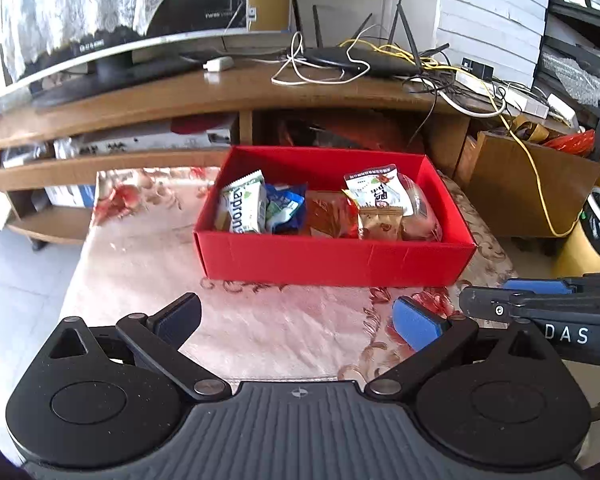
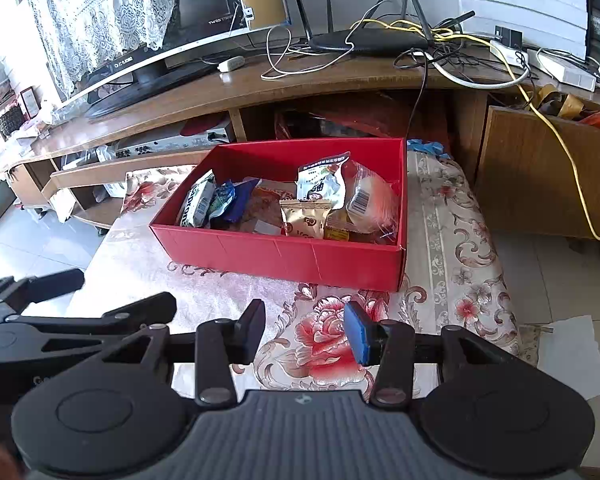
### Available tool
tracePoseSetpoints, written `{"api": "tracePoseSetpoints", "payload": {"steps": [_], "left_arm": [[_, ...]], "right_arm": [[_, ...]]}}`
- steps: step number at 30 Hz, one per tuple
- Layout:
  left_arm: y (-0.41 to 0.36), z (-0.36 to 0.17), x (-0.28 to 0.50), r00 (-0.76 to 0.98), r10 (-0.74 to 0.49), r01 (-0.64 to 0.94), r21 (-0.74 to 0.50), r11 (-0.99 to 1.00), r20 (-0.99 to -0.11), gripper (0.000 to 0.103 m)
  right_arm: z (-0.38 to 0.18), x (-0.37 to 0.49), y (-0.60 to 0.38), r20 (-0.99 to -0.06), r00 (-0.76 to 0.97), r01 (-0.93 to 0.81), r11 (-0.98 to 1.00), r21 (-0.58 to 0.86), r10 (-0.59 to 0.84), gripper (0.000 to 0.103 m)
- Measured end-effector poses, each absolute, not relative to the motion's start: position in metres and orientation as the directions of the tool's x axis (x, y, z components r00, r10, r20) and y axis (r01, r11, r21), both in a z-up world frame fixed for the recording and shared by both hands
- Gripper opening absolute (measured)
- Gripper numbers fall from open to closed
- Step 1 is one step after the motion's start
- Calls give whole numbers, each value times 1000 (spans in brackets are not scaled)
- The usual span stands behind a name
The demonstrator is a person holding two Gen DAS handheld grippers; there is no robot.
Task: Organize snacks
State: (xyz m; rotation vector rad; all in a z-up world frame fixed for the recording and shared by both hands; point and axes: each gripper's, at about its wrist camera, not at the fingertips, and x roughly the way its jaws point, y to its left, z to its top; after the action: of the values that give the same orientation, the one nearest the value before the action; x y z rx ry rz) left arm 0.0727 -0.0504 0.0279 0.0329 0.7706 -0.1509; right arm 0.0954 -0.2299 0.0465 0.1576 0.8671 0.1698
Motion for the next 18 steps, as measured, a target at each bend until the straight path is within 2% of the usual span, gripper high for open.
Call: {"api": "tracePoseSetpoints", "payload": {"steps": [8, 12, 14, 18], "left_arm": [[-49, 25, 74, 697, -137, 150, -43, 988, -704, 103], [-57, 29, 62, 762, -77, 139, 46, 989, -643, 103], [-59, 31, 61, 762, -46, 112, 63, 992, -646, 103], [-51, 30, 65, 738, -52, 64, -8, 998, -673, 101]], "right_arm": [[46, 95, -230, -747, 632, -84, 976, 201, 208, 43], [46, 95, -228, -747, 632, -89, 977, 194, 205, 43], [46, 95, -227, -748, 632, -89, 978, 191, 204, 43], [46, 95, -227, -745, 633, -92, 976, 198, 211, 43]]}}
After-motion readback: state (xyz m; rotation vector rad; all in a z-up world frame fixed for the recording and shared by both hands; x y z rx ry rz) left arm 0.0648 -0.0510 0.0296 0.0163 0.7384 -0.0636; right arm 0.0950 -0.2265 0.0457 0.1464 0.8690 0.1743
